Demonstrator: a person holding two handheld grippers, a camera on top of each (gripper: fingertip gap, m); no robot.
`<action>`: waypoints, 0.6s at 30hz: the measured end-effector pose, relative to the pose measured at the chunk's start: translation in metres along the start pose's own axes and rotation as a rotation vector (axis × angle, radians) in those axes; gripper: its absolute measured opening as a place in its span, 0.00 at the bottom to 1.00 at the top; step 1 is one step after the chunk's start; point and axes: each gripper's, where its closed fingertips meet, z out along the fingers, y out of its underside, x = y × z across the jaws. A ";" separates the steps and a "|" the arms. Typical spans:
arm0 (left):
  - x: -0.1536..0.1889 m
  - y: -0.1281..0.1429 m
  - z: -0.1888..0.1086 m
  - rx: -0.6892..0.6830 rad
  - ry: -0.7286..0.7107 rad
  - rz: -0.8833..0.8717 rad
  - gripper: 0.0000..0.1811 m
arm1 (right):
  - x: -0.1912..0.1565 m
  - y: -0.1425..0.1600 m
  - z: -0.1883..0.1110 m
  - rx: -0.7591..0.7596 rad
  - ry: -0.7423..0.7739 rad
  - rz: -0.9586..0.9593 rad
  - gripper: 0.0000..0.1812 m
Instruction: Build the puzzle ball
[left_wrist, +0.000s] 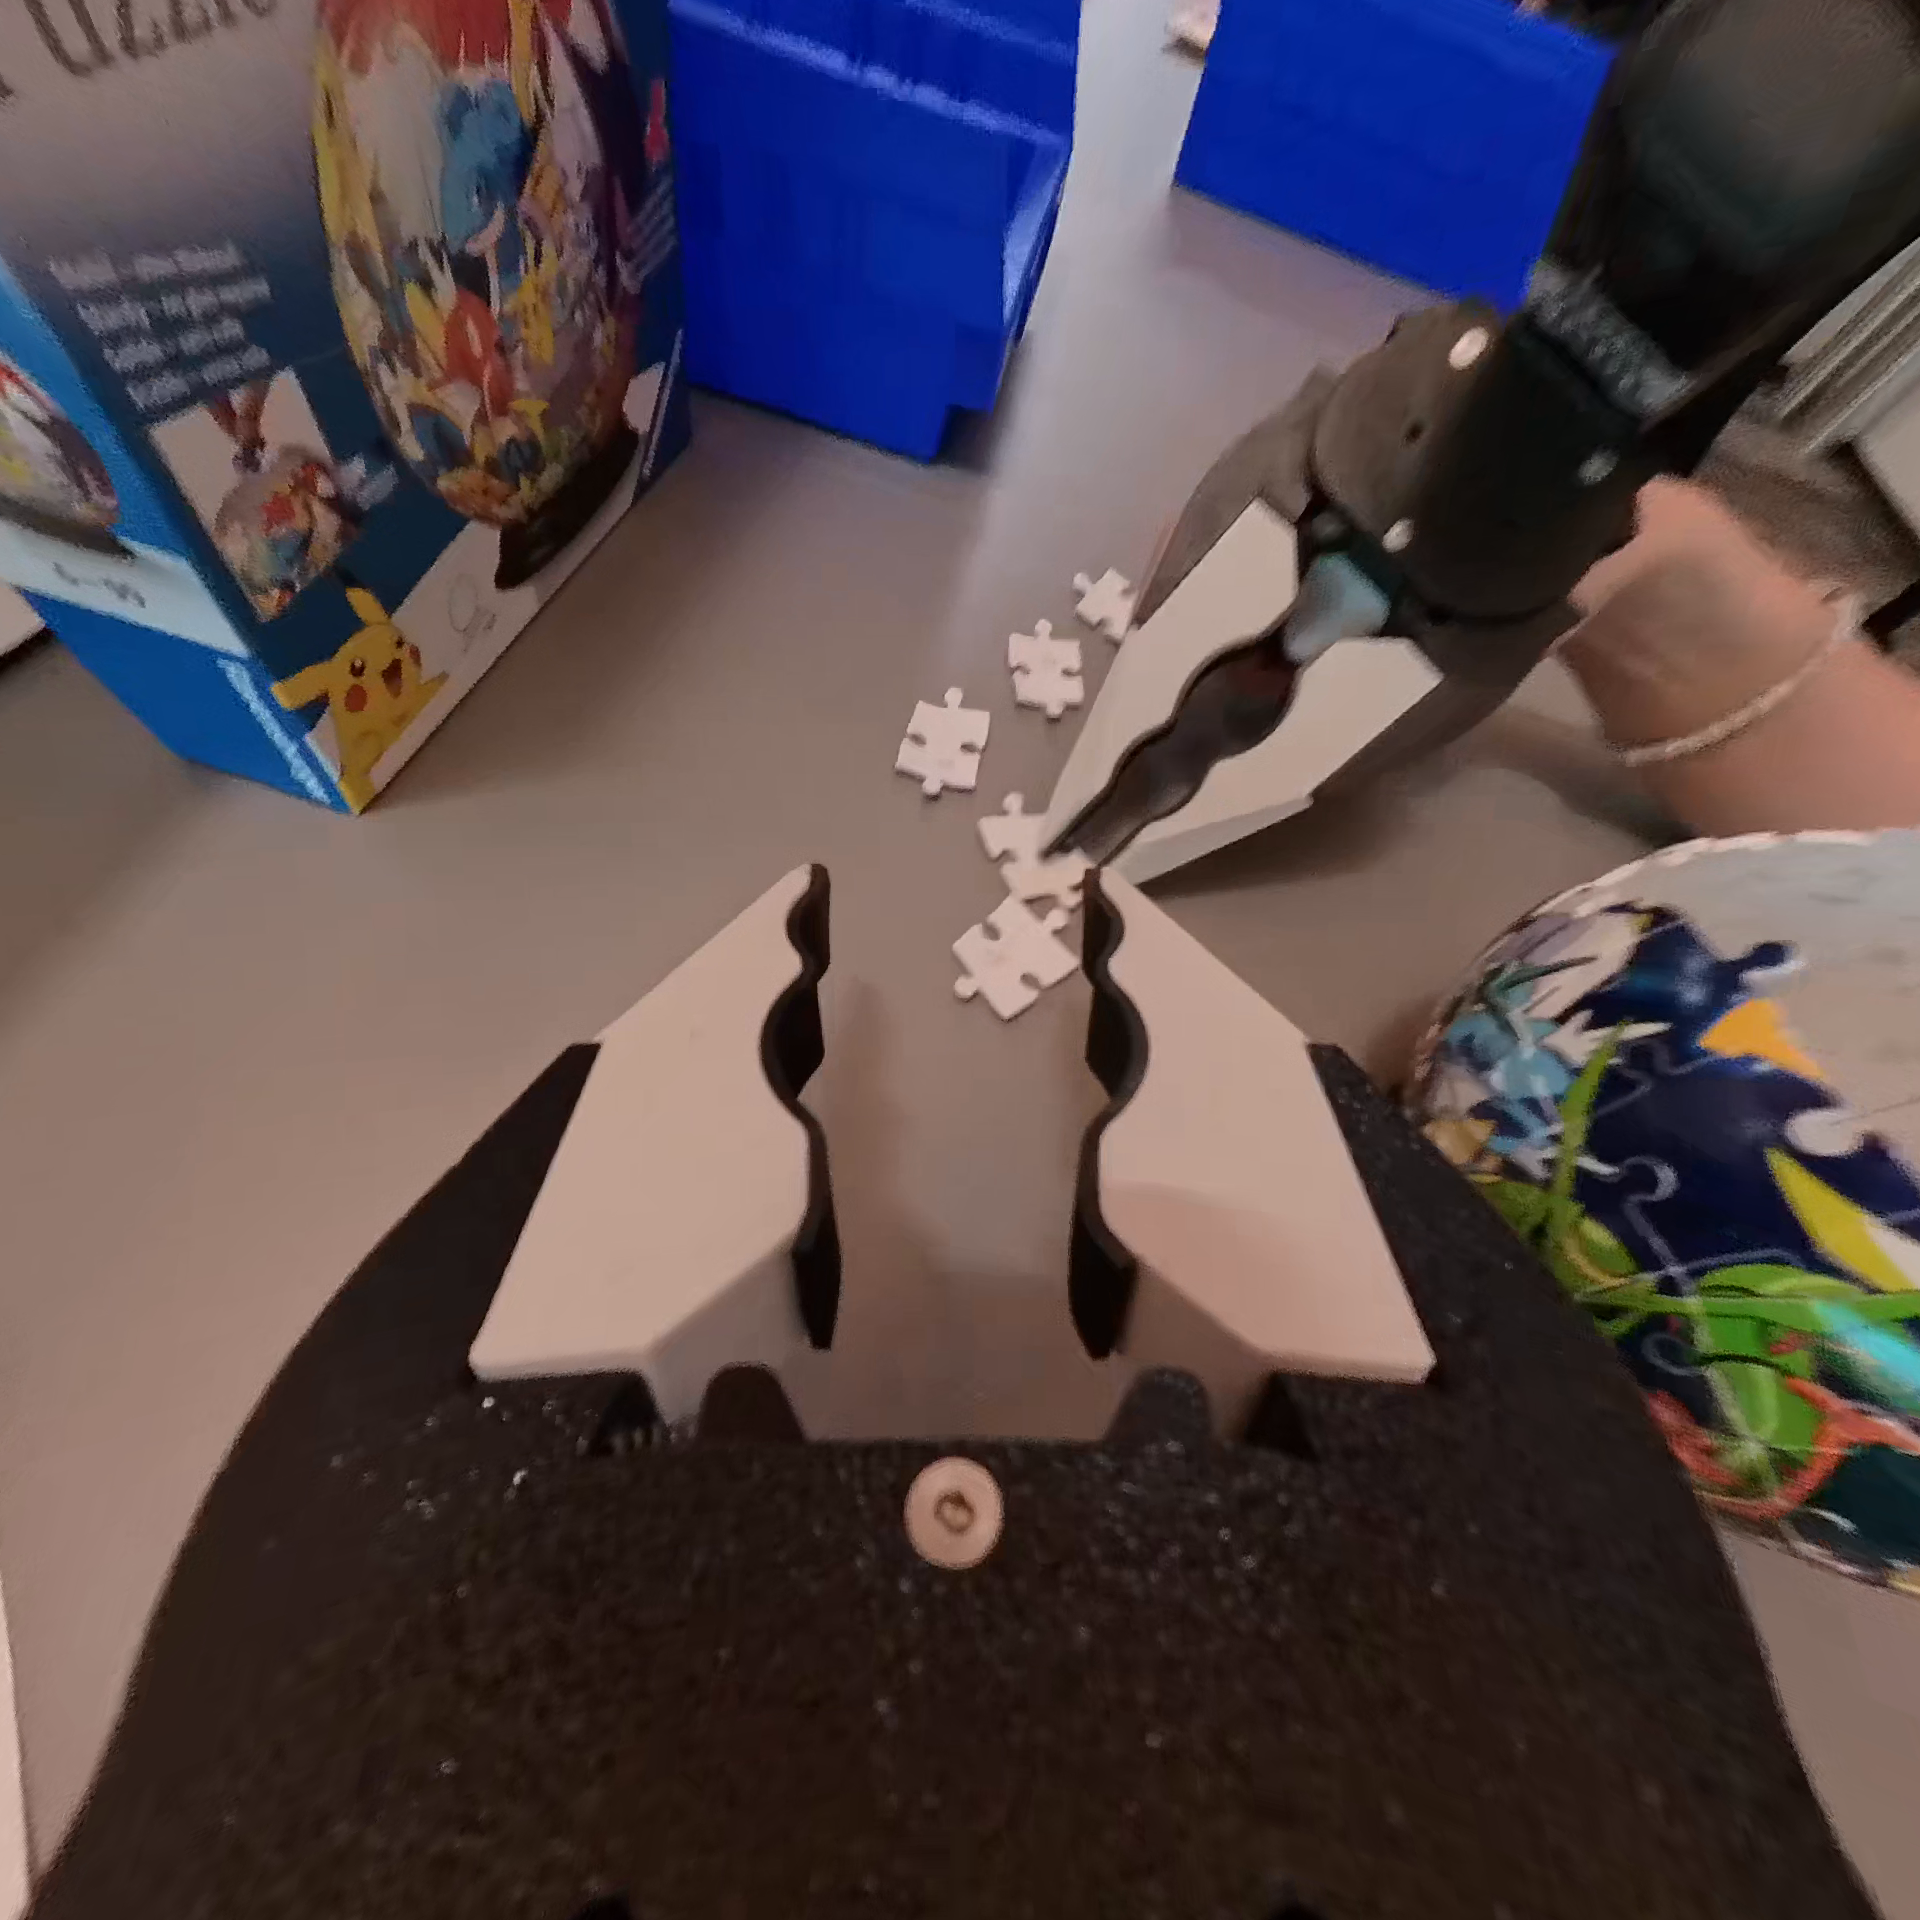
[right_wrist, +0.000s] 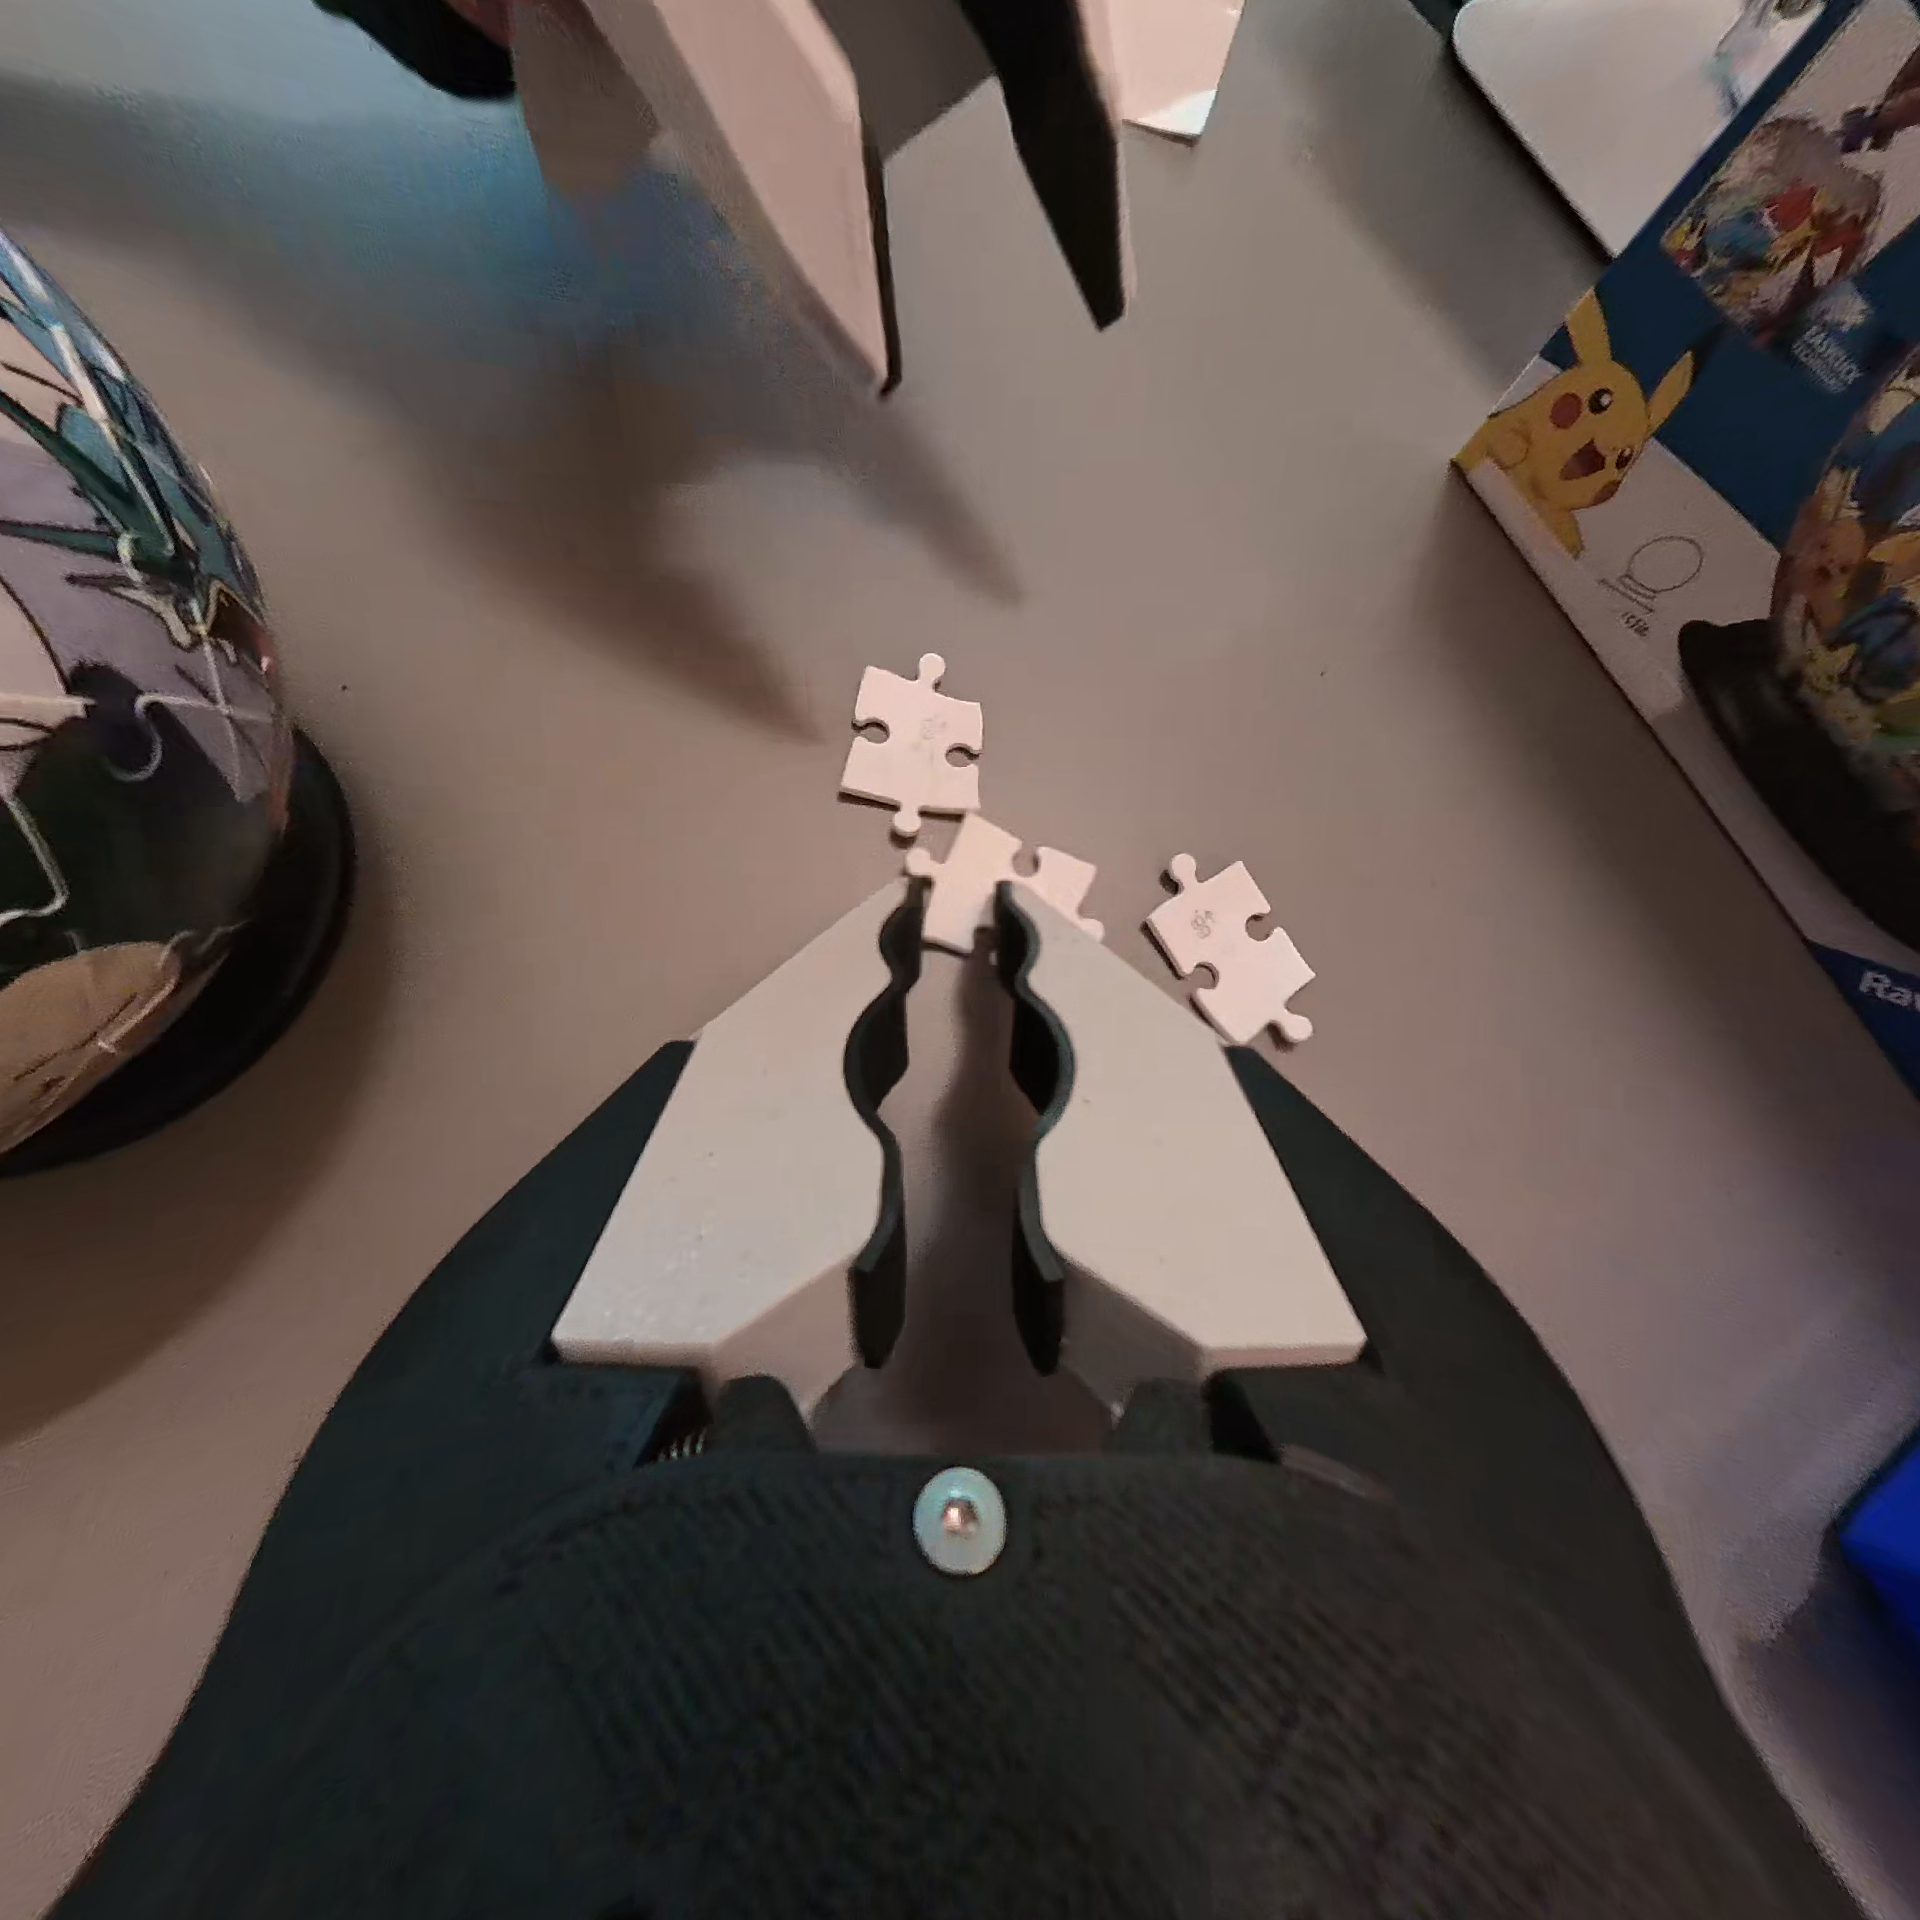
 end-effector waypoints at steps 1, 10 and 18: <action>0.003 -0.006 -0.003 0.021 0.014 -0.007 0.26 | 0.000 -0.001 0.001 0.006 0.006 0.000 0.06; 0.005 -0.006 -0.016 -0.050 -0.044 0.053 0.25 | -0.002 0.001 -0.002 0.003 0.055 -0.042 0.00; 0.002 -0.006 -0.022 -0.074 -0.078 0.059 0.25 | 0.001 -0.007 -0.008 0.059 0.077 -0.024 0.19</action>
